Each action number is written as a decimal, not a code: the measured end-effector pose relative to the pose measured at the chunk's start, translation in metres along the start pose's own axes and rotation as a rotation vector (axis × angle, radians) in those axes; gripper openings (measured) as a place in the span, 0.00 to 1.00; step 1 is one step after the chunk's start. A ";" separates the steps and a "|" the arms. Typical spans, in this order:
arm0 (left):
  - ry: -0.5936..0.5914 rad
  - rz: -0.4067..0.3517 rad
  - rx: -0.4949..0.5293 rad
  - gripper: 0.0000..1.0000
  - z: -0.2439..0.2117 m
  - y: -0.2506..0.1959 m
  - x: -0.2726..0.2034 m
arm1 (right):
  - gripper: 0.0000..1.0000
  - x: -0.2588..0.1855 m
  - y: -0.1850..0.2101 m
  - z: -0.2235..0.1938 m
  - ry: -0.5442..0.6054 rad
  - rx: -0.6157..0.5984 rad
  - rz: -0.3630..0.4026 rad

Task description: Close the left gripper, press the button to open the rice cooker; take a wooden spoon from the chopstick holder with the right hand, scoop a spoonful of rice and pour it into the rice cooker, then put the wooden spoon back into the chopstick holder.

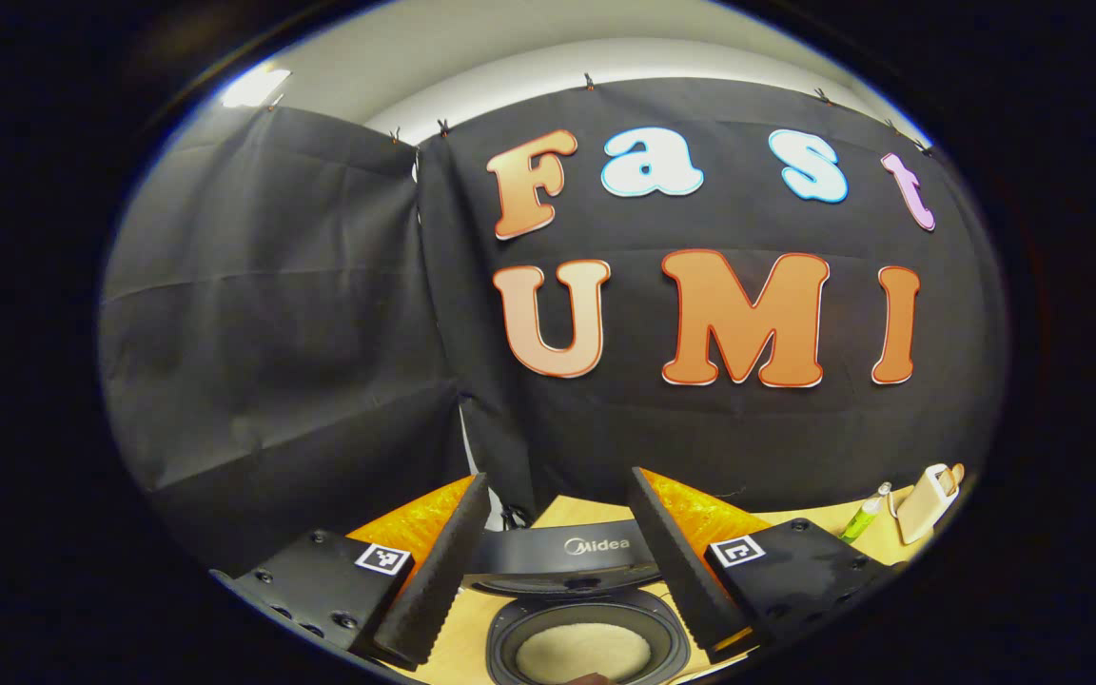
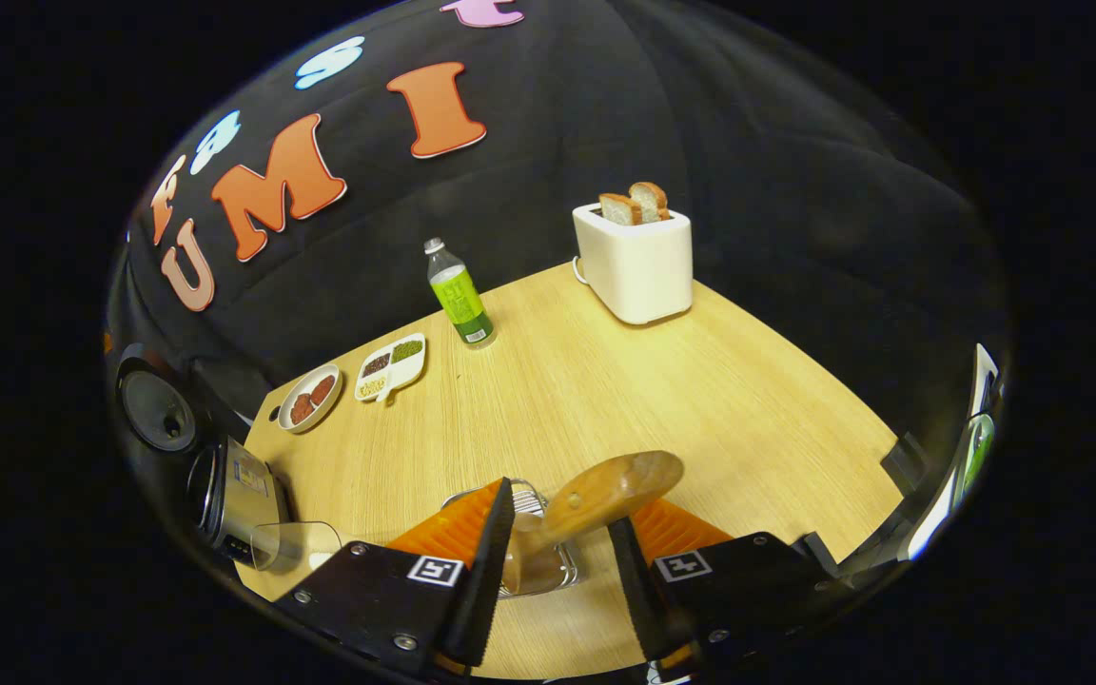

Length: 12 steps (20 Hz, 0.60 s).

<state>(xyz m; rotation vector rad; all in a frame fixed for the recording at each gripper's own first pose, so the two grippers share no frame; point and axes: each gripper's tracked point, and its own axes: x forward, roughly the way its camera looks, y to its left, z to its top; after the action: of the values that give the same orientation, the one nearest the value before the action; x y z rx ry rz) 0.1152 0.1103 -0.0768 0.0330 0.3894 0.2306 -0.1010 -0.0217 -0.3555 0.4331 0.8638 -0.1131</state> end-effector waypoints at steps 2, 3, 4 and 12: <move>0.085 -0.036 -0.009 0.94 -0.017 -0.011 0.018 | 0.70 -0.009 -0.009 0.015 -0.043 -0.015 -0.020; 0.132 -0.043 -0.005 0.99 -0.028 -0.014 0.022 | 0.77 -0.015 -0.011 0.022 -0.062 -0.027 -0.028; 0.132 -0.044 0.001 0.97 -0.028 -0.014 0.029 | 0.78 -0.020 -0.012 0.030 -0.083 -0.037 -0.032; 0.313 -0.113 -0.022 0.98 -0.066 -0.042 0.008 | 0.83 -0.039 -0.001 0.066 -0.166 -0.100 -0.025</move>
<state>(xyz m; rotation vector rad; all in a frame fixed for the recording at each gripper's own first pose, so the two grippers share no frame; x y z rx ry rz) 0.1061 0.0707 -0.1436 -0.0469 0.6981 0.1283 -0.0796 -0.0534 -0.2889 0.3140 0.7086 -0.1267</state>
